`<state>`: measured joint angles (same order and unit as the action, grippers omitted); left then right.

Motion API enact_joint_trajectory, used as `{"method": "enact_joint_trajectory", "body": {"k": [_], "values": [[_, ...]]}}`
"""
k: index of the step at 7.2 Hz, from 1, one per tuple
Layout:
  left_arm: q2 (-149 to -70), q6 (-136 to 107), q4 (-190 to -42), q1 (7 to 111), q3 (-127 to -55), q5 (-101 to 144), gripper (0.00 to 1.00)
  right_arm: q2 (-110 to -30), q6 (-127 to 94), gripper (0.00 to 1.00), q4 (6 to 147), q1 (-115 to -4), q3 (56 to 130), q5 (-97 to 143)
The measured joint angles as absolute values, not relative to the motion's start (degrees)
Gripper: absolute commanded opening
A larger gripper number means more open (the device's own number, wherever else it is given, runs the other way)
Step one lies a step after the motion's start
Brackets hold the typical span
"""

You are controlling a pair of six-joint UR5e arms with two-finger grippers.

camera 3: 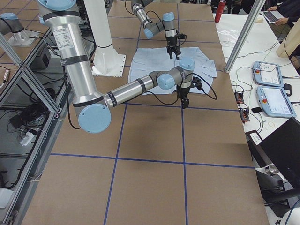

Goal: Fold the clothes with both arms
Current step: 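Release the sleeve and move both grippers toward the shirt hem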

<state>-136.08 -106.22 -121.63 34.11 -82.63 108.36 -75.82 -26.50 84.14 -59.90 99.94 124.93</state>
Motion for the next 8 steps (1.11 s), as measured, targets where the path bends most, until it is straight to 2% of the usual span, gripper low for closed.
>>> {"method": "enact_joint_trajectory", "body": {"k": [2,5,8], "values": [[-128.8,-98.3,-108.8,34.5,-96.3,110.4,0.99,-82.4,-38.9,1.0,73.2,-54.1,104.1,124.0],[-116.6,-89.1,-102.9,34.6,-113.0,111.2,0.99,-91.8,-55.7,1.0,59.2,-41.1,108.5,115.3],[-112.8,-86.0,-102.2,33.9,-117.3,111.3,0.99,-93.9,-68.2,0.99,58.8,-26.4,114.7,103.1]]}}
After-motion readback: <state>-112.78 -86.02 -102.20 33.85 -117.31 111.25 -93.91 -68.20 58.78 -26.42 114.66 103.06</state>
